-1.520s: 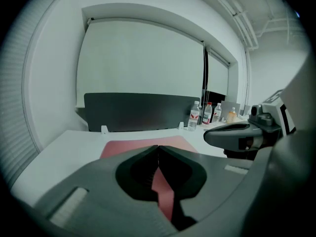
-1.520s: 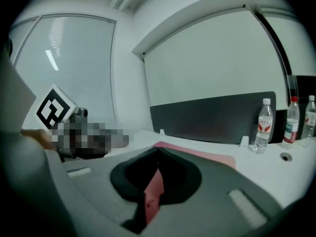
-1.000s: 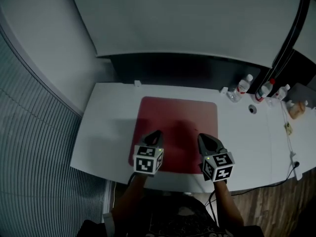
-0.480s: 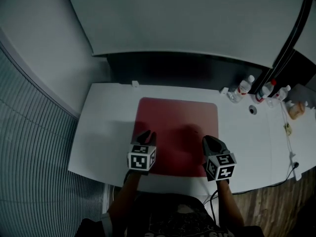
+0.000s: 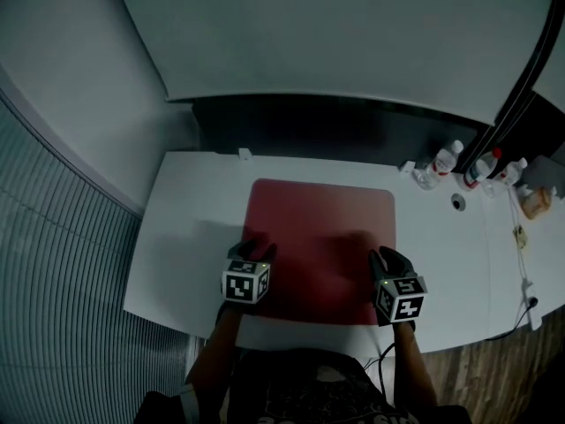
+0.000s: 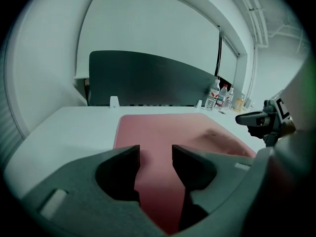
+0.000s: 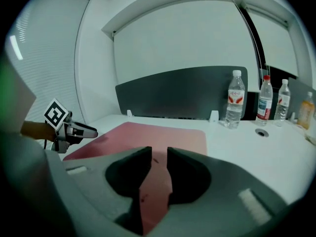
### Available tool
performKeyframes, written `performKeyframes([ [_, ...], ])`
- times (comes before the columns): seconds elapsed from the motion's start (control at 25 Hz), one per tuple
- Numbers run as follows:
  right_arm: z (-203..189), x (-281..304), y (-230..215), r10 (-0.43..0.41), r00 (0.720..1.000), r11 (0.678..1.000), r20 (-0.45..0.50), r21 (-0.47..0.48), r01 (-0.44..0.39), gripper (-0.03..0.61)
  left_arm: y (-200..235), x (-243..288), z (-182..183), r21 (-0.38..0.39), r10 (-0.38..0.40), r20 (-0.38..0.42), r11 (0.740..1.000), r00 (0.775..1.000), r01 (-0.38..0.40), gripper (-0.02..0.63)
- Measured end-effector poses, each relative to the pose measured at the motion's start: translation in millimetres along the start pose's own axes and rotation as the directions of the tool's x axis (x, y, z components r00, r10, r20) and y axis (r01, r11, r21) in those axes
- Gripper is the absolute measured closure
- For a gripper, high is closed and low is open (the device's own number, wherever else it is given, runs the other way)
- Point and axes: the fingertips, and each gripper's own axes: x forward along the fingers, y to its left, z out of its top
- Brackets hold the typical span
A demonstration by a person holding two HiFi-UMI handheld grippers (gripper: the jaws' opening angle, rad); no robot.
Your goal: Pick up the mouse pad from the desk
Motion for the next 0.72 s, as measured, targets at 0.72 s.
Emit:
performKeyframes([
  [0.72,-50,29,-46,-0.107,0.981,0.992,-0.16,0.045,0.116,0.309,35,35,-19,-0.042,-0.042,-0.088,0.998,0.995,0.038,0.237],
])
